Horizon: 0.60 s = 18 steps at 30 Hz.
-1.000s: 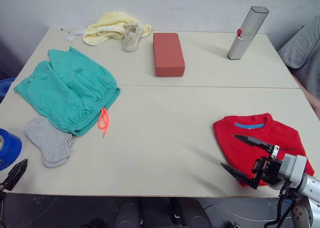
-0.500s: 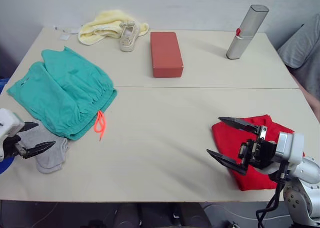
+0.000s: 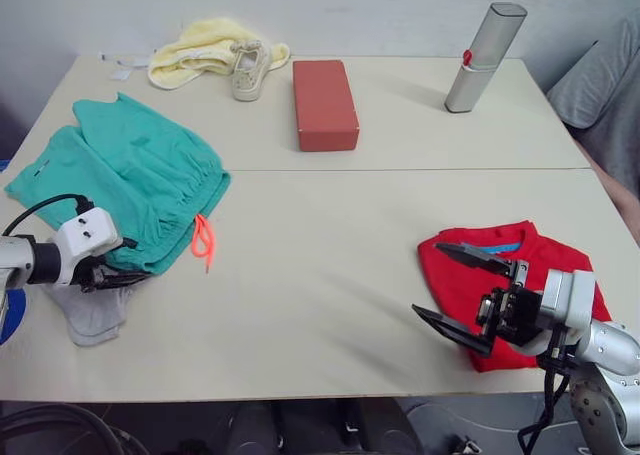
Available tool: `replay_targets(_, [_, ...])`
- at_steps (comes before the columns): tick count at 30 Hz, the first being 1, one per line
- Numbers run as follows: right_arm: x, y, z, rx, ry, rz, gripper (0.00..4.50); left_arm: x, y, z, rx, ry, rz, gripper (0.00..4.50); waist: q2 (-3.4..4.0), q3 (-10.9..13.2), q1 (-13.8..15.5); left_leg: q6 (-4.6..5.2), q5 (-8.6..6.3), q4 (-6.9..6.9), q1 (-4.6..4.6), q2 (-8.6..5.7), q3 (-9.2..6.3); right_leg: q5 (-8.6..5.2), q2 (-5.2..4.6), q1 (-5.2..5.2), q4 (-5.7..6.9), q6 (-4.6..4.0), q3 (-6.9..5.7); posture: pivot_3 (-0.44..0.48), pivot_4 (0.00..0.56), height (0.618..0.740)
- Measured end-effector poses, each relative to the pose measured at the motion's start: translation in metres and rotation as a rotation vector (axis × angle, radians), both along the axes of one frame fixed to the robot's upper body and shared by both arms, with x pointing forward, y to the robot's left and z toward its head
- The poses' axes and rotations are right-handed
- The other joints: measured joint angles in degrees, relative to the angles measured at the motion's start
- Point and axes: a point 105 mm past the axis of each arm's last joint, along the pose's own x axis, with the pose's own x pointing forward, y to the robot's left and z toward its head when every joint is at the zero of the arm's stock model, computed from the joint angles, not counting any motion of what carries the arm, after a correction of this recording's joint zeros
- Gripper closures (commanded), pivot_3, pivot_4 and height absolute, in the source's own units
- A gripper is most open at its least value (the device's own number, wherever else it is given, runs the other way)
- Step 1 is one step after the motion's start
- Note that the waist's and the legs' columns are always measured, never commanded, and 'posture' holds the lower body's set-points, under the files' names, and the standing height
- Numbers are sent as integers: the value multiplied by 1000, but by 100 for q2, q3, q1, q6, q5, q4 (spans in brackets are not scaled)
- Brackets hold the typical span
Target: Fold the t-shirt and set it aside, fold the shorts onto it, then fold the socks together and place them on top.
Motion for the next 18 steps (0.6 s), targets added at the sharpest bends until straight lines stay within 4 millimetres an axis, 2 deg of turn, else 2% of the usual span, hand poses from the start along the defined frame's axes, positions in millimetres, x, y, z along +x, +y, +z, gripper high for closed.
replay_targets(5, [-3, -2, -2, -10, 3, 1, 0, 7, -19, 9, -96, -7, -62, 3740, 0, 0, 28, 12, 9, 5, 0, -7, 13, 18, -4, 0, -1, 14, -7, 0, 150, 740])
replay_targets(7, [-4, -6, -2, -21, -2, -9, 0, 11, -39, 16, -213, 4, -99, 4367, -1, 0, 72, 16, 10, 11, -3, -9, 15, 21, -5, -1, -2, 18, -8, 0, 150, 740])
replay_targets(10, [-3, -14, 0, -42, -12, -36, 0, 20, -85, 41, -384, -25, -217, 4470, -4, -1, 166, 20, 9, 25, -10, -10, 15, 25, -5, 0, -5, 26, -6, 0, 150, 740])
replay_targets(13, [-4, -19, 2, -54, -15, -54, 0, 19, -127, 64, -480, -28, -342, 4470, -4, -1, 164, 22, 9, 27, -10, -13, 15, 26, -5, 1, -7, 28, 6, 0, 150, 740])
replay_targets(15, [-6, -23, 0, -60, -3, -70, 0, 17, -160, 70, -533, -6, -431, 4470, -2, -1, 168, 22, 9, 27, -11, -13, 14, 27, -4, 2, -8, 29, 13, 0, 150, 740])
replay_targets(16, [-6, -26, 0, -63, -3, -82, 0, 13, -184, 71, -565, 17, -495, 4470, -2, -1, 174, 22, 9, 32, -10, -14, 11, 27, -5, 5, -8, 30, 21, 0, 150, 740])
replay_targets(18, [-7, -28, 1, -65, -3, -92, 0, 9, -220, 68, -617, 62, -572, 4470, 1, -1, 169, 21, 9, 45, -10, -13, 10, 29, 2, 10, -8, 34, 31, 0, 150, 740])
